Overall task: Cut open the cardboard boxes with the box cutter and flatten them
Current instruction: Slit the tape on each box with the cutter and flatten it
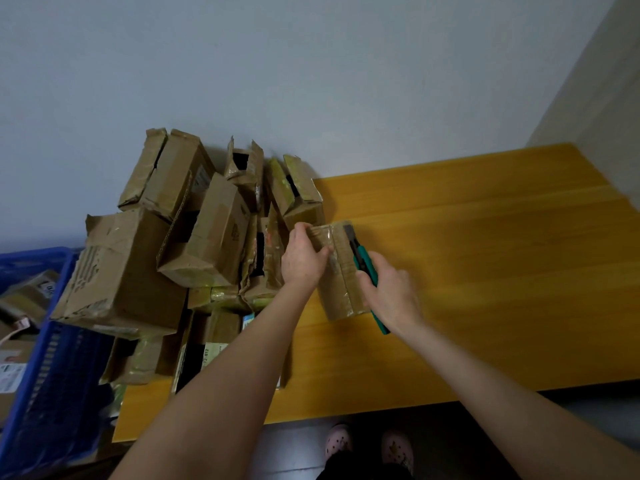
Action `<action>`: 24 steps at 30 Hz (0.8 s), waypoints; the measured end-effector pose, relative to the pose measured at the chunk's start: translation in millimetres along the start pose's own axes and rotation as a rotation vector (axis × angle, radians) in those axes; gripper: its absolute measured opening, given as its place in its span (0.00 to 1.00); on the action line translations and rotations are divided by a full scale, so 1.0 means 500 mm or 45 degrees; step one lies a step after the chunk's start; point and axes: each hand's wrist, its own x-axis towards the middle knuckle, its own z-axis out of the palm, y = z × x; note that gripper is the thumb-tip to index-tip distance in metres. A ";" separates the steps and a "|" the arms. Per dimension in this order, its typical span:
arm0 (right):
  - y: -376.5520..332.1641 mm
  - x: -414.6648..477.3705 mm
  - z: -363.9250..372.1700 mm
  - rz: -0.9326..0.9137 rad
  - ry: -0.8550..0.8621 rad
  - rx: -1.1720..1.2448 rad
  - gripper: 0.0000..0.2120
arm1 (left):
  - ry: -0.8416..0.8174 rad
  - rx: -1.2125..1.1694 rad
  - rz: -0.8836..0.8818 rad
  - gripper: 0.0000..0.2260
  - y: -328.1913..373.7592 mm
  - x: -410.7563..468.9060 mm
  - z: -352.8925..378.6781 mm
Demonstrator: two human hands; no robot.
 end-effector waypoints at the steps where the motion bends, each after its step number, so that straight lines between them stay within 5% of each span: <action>1: -0.001 -0.003 -0.006 -0.020 -0.006 -0.088 0.19 | -0.001 0.010 0.003 0.24 0.002 -0.001 0.000; 11: -0.028 -0.024 -0.042 -0.038 -0.092 -0.458 0.24 | 0.018 0.097 0.053 0.21 0.016 -0.006 0.007; 18: -0.034 -0.021 -0.051 -0.022 -0.132 -0.515 0.24 | 0.185 -0.078 -0.044 0.05 0.026 0.007 0.000; 24: -0.037 -0.029 -0.046 -0.022 -0.126 -0.510 0.25 | 0.181 -0.105 -0.082 0.03 0.023 0.026 -0.003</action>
